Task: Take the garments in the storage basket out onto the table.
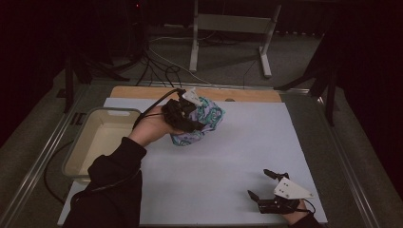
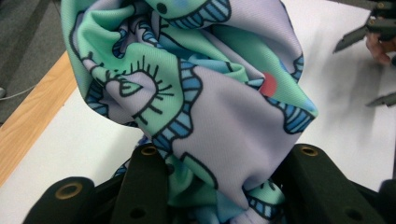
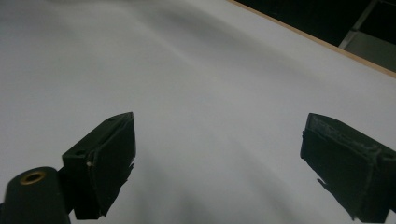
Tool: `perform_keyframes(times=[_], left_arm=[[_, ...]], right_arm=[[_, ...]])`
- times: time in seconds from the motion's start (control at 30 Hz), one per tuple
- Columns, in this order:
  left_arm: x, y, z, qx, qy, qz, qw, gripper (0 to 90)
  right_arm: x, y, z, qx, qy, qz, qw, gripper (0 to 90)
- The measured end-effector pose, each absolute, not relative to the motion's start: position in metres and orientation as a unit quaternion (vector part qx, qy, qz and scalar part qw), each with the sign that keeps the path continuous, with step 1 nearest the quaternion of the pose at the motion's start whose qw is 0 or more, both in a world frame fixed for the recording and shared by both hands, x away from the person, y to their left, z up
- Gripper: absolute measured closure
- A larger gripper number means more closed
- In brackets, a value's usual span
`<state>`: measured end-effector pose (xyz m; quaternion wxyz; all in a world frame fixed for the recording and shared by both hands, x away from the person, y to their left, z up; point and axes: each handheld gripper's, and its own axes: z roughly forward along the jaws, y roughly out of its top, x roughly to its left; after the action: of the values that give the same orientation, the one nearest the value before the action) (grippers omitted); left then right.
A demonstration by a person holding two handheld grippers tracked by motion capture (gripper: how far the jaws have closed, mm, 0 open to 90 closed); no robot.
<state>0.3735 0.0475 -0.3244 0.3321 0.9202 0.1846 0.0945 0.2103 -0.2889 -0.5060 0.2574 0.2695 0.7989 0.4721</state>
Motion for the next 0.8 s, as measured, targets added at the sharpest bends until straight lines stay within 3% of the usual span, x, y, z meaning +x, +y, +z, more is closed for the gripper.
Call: perform_keyframes(times=[0.8], left_arm=[[0.395, -0.006, -0.365, 0.923, 0.204, 0.085, 0.315, 64.6]], right_arm=[[0.211, -0.290, -0.507, 0.270, 0.799, 0.473, 0.254, 10.5]])
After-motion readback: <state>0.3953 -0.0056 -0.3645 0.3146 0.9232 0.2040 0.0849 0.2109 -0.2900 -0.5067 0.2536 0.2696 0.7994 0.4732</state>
